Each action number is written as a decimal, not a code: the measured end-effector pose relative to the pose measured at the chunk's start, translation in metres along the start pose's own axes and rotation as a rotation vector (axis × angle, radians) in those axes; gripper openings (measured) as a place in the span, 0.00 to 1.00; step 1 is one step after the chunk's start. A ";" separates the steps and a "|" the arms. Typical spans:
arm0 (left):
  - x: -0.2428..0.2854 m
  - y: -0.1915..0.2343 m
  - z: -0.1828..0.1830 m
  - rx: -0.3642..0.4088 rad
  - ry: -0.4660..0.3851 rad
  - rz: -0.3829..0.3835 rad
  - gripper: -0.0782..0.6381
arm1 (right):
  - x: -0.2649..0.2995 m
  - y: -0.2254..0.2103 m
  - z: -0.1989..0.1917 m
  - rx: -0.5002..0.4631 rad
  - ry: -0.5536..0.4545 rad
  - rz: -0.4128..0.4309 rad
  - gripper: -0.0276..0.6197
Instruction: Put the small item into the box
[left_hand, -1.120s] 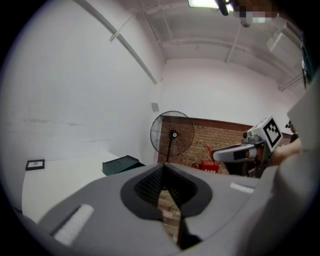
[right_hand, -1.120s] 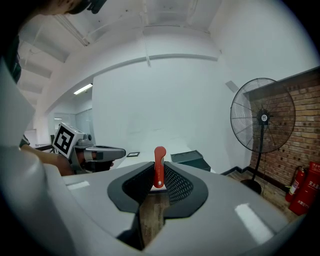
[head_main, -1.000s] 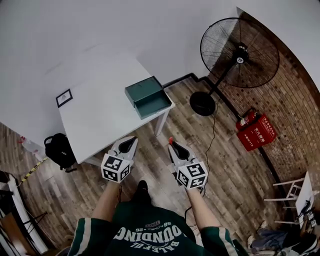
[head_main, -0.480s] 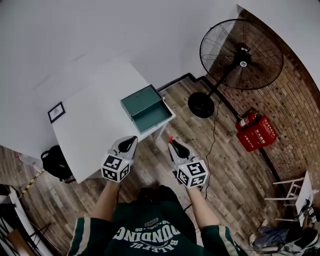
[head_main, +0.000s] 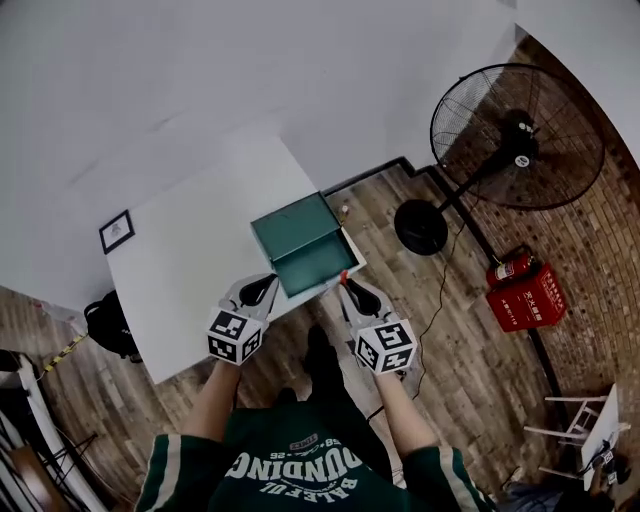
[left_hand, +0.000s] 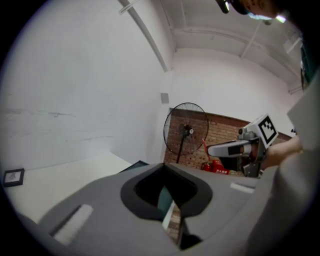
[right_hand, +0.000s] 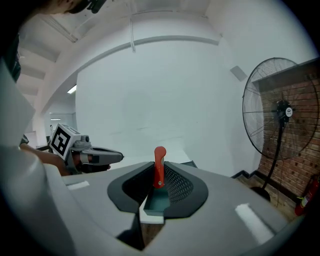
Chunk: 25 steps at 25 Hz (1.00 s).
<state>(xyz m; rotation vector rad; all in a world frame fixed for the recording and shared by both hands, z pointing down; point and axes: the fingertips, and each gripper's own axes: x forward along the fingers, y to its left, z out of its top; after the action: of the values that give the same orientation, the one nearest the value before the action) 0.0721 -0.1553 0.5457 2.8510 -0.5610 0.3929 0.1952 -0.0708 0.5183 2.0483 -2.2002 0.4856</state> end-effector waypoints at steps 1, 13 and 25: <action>0.008 0.007 0.004 -0.004 0.001 0.012 0.18 | 0.012 -0.006 0.004 -0.006 0.006 0.015 0.13; 0.072 0.091 0.038 -0.082 -0.018 0.219 0.18 | 0.153 -0.054 0.052 -0.101 0.076 0.251 0.13; 0.069 0.130 0.020 -0.157 0.012 0.299 0.18 | 0.208 -0.034 0.029 -0.231 0.188 0.381 0.13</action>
<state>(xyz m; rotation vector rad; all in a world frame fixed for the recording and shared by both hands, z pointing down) 0.0868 -0.3018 0.5669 2.6171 -0.9745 0.3934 0.2141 -0.2792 0.5551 1.4158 -2.4026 0.4097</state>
